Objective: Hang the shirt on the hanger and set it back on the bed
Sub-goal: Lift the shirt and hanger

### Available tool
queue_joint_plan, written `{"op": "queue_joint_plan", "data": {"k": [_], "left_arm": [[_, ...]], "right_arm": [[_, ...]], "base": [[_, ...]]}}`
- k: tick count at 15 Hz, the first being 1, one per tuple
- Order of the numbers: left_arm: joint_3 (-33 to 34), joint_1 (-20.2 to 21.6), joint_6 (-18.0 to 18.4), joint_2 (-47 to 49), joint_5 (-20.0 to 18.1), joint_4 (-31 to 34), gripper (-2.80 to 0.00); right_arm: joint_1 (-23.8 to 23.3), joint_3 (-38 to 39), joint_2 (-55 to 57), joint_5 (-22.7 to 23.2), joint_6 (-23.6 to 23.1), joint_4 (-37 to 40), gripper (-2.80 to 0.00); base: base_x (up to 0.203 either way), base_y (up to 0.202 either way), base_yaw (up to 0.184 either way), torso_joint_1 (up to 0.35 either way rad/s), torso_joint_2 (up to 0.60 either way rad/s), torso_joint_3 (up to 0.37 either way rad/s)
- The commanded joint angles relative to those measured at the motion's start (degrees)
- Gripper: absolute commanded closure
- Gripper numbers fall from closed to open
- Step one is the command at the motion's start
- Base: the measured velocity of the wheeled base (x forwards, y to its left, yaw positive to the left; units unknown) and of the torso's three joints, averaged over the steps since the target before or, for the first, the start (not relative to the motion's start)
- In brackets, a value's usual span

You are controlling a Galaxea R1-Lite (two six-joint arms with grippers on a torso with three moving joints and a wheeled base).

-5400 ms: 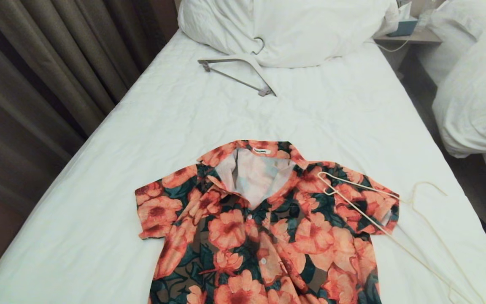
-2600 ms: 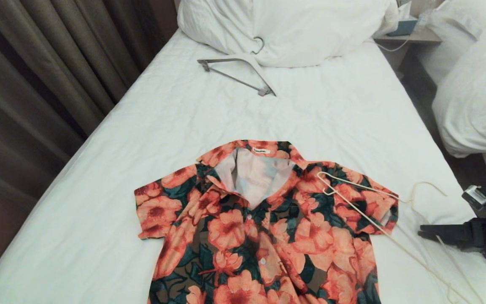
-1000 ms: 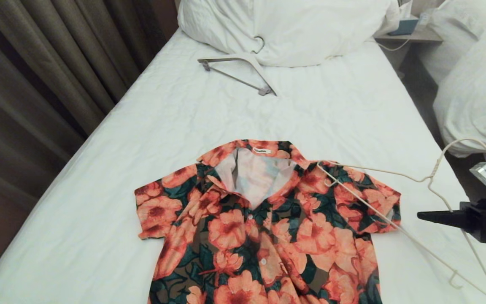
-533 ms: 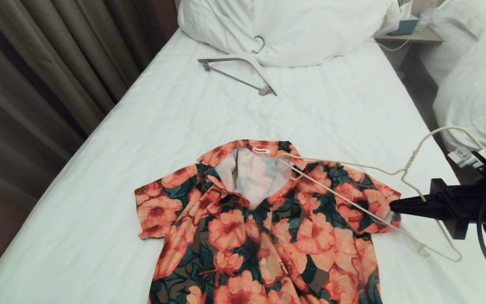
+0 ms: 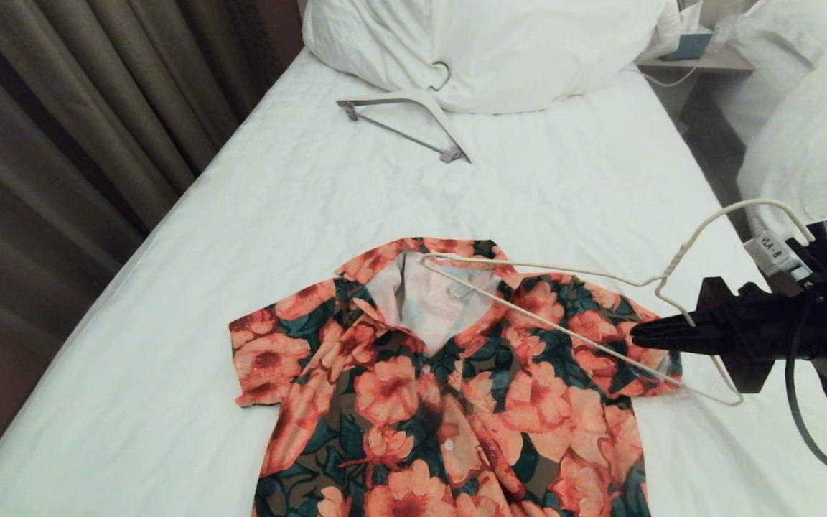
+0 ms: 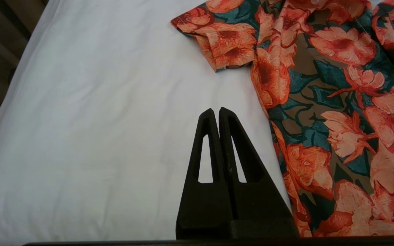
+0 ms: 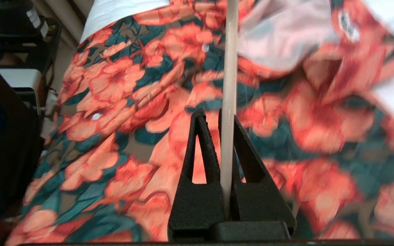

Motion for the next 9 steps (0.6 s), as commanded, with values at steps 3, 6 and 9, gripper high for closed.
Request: {"op": "queue_joint_plan", "data": {"k": [3,6,9], "left_arm": [[0.5,0.0,1.5,0.1,-0.4,-1.4,0.0],[-0.9,0.0,3.9,4.1,-2.9,-1.2,0.0],[-7.6,-1.1,-1.9,21.6,-7.9,-1.6,0.0]], "right_arm": [[1.0,-1.0,-0.6,-0.1,-0.3,-0.8,0.0],[0.9,-1.6,-0.9,-0.2,-0.1,-0.7,0.0],[0.8,-2.3,-0.7,-0.3,-0.1,-0.6,0.0]], "base": [[0.0,0.0,0.0,0.0,0.0,0.0],[0.0,0.0,0.0,0.0,0.0,0.0],[0.0,0.0,0.0,0.0,0.0,0.0]]}}
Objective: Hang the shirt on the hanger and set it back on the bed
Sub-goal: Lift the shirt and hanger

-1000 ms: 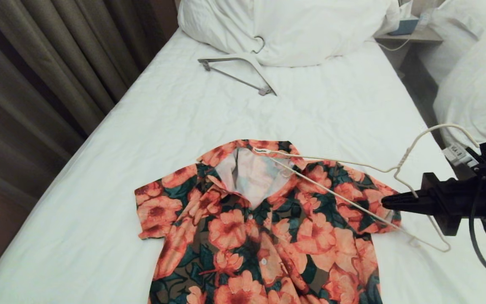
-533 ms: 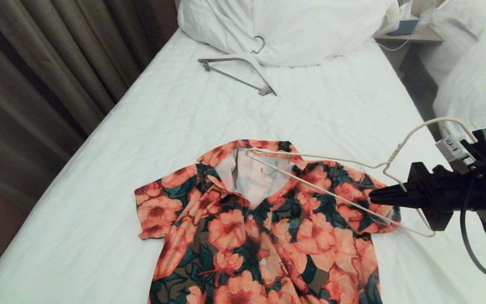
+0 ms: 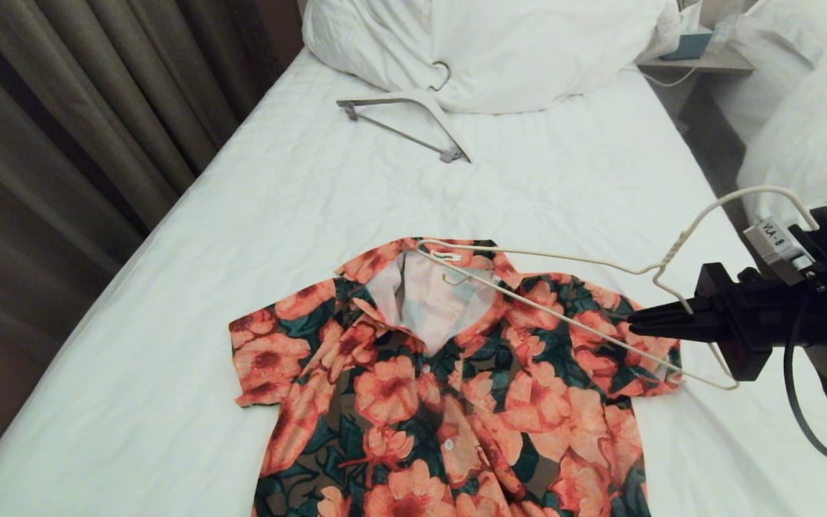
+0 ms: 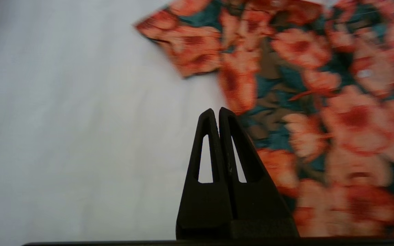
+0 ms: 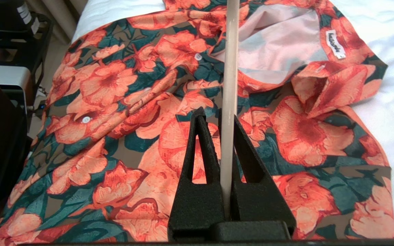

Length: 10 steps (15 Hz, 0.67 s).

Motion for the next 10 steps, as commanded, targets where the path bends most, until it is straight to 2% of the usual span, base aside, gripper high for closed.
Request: {"op": "queue_joint_plan", "data": {"k": [1,3,7,10], "left_arm": [[-5.4,-1.4,-3.3,19.3,-3.0,-0.5,0.0],[-9.0,-3.0,-5.4,33.9,-6.0,-3.5,0.0],[-16.4,-5.6,-9.6,65.2,-10.8,-18.5,0.0],[-28.4,-7.4,-12.6,84.9,-12.6,-25.8,0.0]], "right_arm": [[0.0,-0.4,-0.1,0.5,-0.3,0.0,0.0],[0.0,-0.8,-0.3,0.5,-0.3,0.0,0.0],[0.1,-2.4,-0.3,-0.1,-0.2,0.4,0.0],[0.0,-2.9,-0.3,-2.3,-0.2,0.4,0.0]], "base": [[0.0,0.0,0.0,0.0,0.0,0.0],[0.0,0.0,0.0,0.0,0.0,0.0],[0.0,0.0,0.0,0.0,0.0,0.0],[0.0,0.0,0.0,0.0,0.0,0.0]]}}
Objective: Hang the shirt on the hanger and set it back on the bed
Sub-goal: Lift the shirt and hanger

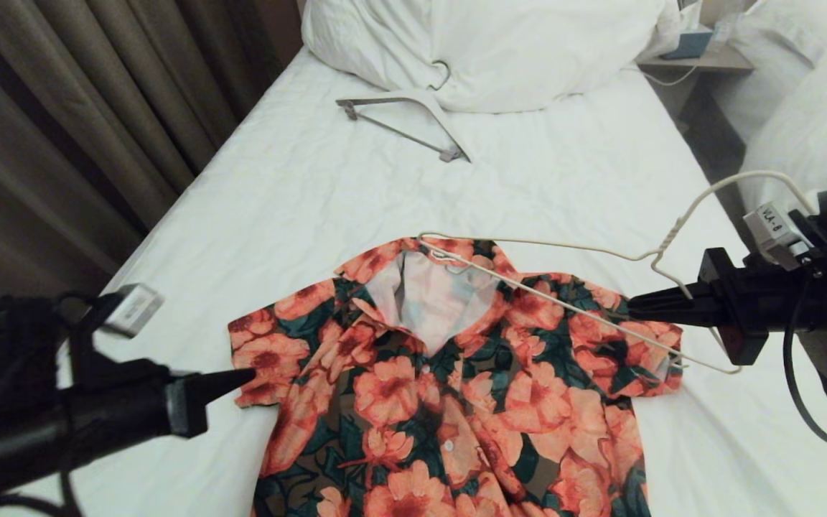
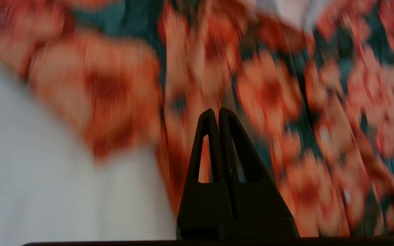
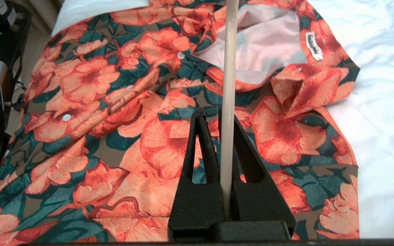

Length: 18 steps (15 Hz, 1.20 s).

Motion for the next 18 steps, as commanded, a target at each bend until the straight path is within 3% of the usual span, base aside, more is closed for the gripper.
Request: {"op": "queue_joint_plan", "data": {"k": [1,5,6,9,12,18], "left_arm": [[-12.1,-1.3,-2.1,21.8,-0.8,-3.7,0.0],[-29.6,-3.9,-7.8,30.6,1.6,0.8,0.0],[-32.1,-4.8,-9.0,31.4,3.8,2.7,-2.8],[-40.0,-6.4,-11.2,34.6,9.2,9.1,-2.8],[-46.5,-7.5,-13.5,35.7,11.7,16.7,-2.8],[-46.8,-11.2,-17.6,36.8,14.0,18.1,-2.8]], "right_arm": [[0.0,0.1,-0.1,0.3,-0.3,0.0,0.0],[-0.1,0.3,0.3,0.3,-0.3,0.0,0.0],[-0.2,0.1,0.4,0.3,-0.3,-0.1,0.0],[-0.1,0.2,0.3,0.3,-0.3,-0.1,0.0],[-0.2,0.4,-0.1,0.3,-0.3,-0.1,0.0],[-0.4,0.6,0.0,-0.1,-0.3,-0.1,0.0]], "base": [[0.0,0.0,0.0,0.0,0.0,0.0],[0.0,0.0,0.0,0.0,0.0,0.0],[0.0,0.0,0.0,0.0,0.0,0.0],[0.0,0.0,0.0,0.0,0.0,0.0],[0.0,0.0,0.0,0.0,0.0,0.0],[0.0,0.0,0.0,0.0,0.0,0.0]]}}
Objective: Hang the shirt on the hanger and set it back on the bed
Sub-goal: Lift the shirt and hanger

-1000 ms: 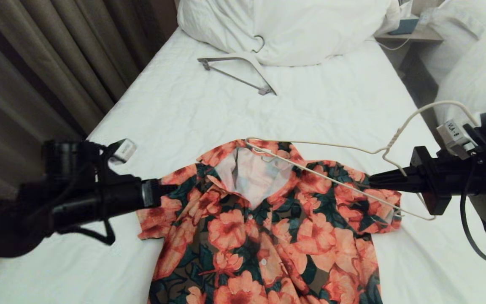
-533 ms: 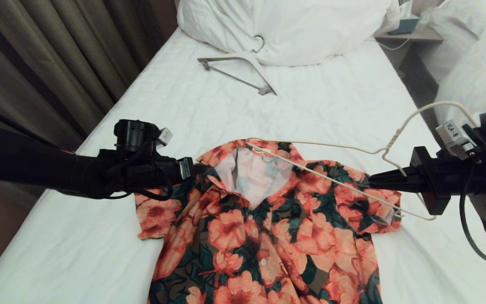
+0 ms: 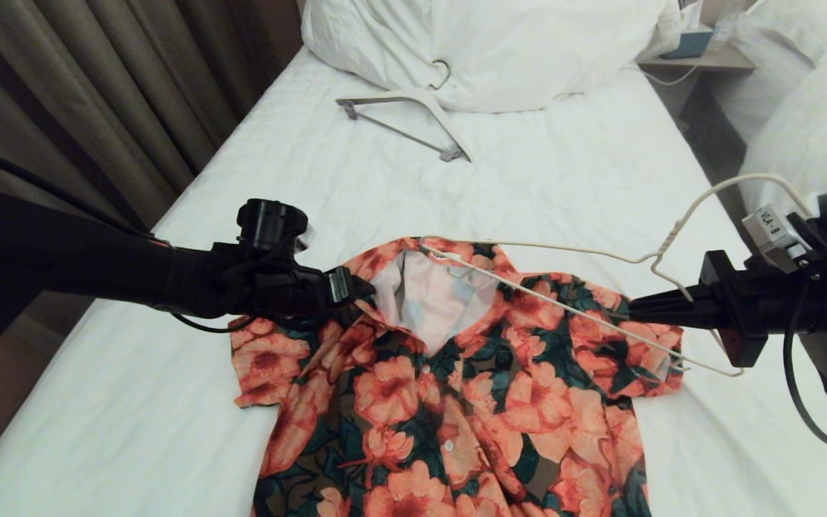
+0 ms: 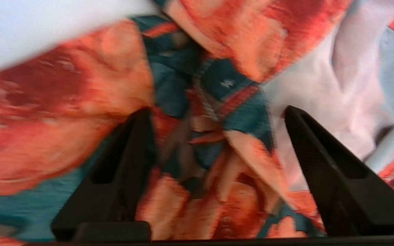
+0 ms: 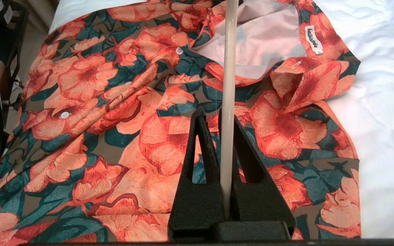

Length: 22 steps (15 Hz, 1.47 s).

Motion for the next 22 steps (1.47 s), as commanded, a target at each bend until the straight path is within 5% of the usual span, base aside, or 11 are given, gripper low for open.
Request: {"op": "queue_joint_plan", "data": {"k": [1,14,15,22], "left_arm": [[-0.2,-1.6,-0.7,0.1,0.0,-0.2,-2.8],[0.1,-4.1,-3.5,0.8,-0.3,-0.7,-2.8],[0.1,-4.1,-3.5,0.9,-0.4,-0.7,0.0],[0.0,-4.0,-3.5,1.8,-0.2,-1.3,0.0]], "right_arm": [[0.0,0.0,0.0,0.3,-0.3,0.0,0.0],[-0.8,-0.2,0.1,-0.5,-0.3,-0.1,0.0],[-0.8,-0.2,0.0,-0.5,-0.3,-0.1,0.0],[-1.1,-0.3,-0.2,-0.5,-0.3,0.1,0.0]], "base": [[0.0,0.0,0.0,0.0,0.0,0.0],[0.0,0.0,0.0,0.0,0.0,0.0],[0.0,0.0,0.0,0.0,0.0,0.0],[0.0,0.0,0.0,0.0,0.0,0.0]]}}
